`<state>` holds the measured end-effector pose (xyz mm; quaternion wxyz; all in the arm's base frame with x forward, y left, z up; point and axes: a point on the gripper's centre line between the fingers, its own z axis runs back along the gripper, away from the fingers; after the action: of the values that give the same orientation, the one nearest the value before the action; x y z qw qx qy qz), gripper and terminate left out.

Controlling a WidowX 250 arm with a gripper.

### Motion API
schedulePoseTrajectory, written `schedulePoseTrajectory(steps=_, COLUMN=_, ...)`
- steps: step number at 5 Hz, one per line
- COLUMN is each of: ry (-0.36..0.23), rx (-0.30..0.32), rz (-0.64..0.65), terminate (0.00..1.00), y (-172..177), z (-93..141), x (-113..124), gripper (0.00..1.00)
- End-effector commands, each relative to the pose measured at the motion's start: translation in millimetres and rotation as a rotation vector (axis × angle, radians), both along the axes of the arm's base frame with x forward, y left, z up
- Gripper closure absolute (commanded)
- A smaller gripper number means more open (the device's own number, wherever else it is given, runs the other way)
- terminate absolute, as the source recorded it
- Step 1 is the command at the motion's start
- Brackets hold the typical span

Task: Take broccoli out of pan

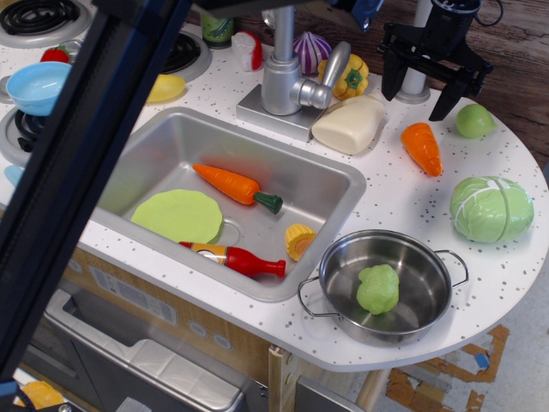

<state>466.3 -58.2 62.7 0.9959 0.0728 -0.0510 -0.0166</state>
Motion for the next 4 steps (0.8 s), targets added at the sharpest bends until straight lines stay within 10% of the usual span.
schedulePoseTrajectory(steps=1, ry=0.000, rx=0.000, rz=0.000, terminate=0.00, y=0, z=0, x=0, gripper=0.00)
schedulePoseTrajectory(steps=4, ry=0.014, rx=0.053, rz=0.200, terminate=0.00, y=-22, z=65, x=-85, gripper=0.00)
